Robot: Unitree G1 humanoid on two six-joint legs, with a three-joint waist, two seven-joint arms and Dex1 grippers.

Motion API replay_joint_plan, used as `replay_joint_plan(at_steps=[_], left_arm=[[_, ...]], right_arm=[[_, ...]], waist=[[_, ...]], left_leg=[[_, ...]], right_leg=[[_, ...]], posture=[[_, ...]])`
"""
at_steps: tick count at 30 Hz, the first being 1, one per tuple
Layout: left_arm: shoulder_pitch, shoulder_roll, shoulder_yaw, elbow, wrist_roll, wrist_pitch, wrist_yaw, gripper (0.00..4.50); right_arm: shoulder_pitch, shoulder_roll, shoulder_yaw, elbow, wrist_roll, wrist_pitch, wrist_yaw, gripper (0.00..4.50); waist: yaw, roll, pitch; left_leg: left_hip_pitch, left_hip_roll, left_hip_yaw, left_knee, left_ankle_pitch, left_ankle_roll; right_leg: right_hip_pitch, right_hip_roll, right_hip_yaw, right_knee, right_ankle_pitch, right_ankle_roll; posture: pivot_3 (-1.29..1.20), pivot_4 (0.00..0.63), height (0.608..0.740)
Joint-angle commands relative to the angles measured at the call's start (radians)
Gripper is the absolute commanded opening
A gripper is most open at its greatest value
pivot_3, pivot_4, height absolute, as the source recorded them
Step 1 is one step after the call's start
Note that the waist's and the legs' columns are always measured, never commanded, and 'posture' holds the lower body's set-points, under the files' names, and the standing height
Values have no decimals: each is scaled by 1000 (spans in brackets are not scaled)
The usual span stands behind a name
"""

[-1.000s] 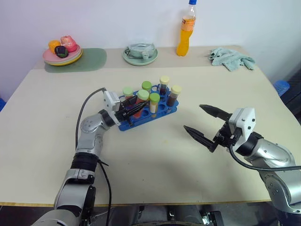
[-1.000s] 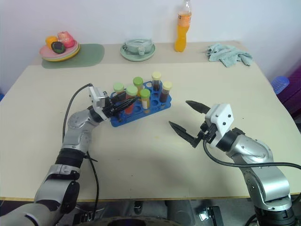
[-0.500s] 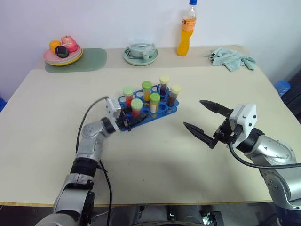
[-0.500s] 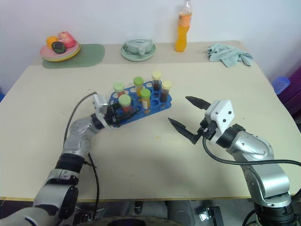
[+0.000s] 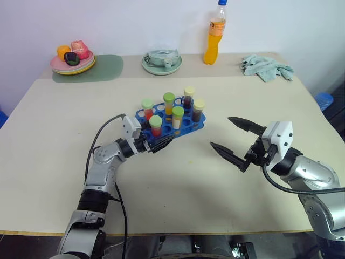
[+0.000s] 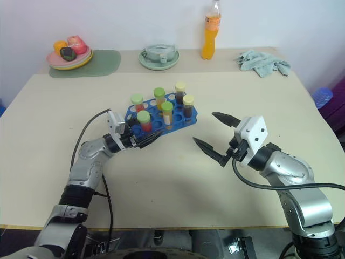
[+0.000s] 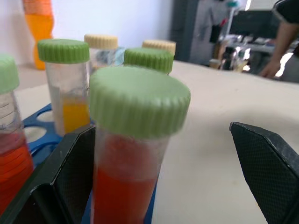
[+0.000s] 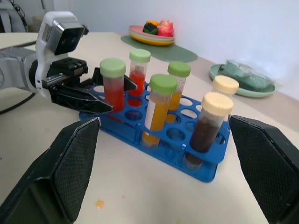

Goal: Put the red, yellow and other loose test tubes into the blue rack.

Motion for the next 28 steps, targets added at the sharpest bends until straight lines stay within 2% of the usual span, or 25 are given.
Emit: replay_joint_plan(at_steps=[1,7,15,19,28], left_arm=[[30,27,26,-49,13,-21,34,4421],[119,48,68,-117,-10,-93,58,4421],[344,133,117,-348,-114,19,53,4421],[459,171,164,-442,-96,41,106,4421],[521,236,208,-514,-140,111,106,4421]], right_arm=[[-2,-2,-20,15,-1,-13,2,4500],[4,-12,-22,67,-50,-19,-12,4500],[101,42,-56,243,-84,-193,56,4500],[152,38,-100,293,-80,-259,90,4500],[203,44,-136,308,-72,-295,122,4500]], waist=[[0,0,0],[1,0,0],[0,1,0],[0,1,1],[0,2,1]], left_leg=[[0,0,0,0,0,0],[0,0,0,0,0,0],[0,0,0,-1,0,0],[0,0,0,-1,-1,0],[0,1,0,-2,-2,-2]], right_leg=[[0,0,0,0,0,0],[0,0,0,0,-1,-1],[1,0,0,-3,-2,-3],[1,0,0,-3,-2,-3],[2,0,0,-4,-2,-4]], posture=[[0,150,740],[0,150,740],[0,150,740],[0,150,740],[0,150,740]])
